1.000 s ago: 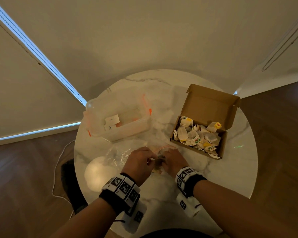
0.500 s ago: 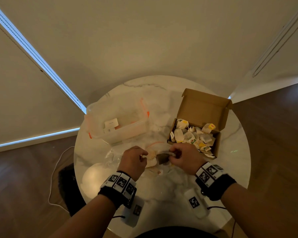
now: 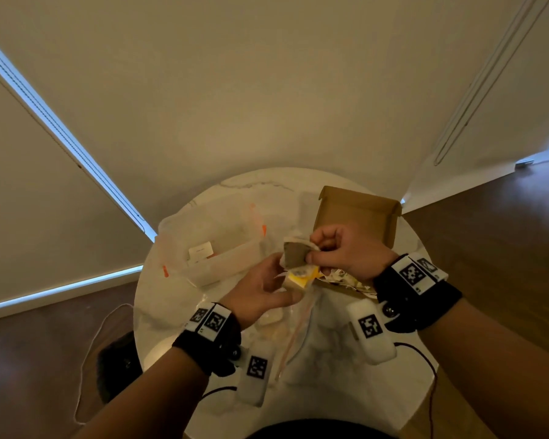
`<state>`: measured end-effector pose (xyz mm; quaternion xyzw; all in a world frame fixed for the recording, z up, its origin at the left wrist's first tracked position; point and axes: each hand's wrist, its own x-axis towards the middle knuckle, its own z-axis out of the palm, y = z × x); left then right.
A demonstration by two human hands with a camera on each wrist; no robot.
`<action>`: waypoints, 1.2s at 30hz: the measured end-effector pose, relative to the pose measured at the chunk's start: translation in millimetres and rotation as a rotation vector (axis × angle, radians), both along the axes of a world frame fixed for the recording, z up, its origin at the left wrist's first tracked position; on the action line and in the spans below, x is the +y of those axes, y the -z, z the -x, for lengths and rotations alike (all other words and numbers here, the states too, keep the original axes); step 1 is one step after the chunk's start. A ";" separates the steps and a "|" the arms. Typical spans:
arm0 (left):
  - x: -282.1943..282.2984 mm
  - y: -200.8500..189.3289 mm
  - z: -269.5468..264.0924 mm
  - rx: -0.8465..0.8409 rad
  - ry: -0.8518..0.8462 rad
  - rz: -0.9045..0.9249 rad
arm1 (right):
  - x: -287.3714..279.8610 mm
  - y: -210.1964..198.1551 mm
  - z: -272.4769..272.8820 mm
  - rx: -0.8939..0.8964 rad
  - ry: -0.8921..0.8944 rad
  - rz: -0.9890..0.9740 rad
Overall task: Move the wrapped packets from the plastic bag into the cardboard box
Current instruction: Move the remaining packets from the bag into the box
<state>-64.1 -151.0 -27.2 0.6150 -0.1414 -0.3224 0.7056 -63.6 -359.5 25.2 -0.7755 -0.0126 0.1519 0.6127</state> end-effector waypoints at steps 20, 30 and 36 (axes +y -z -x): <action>-7.9 -28.2 -2.0 0.174 -0.258 0.027 | 15.4 -4.0 2.6 -0.221 0.090 0.227; -0.6 -31.7 -0.5 0.438 -0.263 0.280 | 15.0 -10.0 -1.3 -0.269 0.142 0.175; 0.2 -27.6 -4.3 0.445 -0.341 0.212 | 14.8 -18.3 -3.4 -0.183 0.203 -0.090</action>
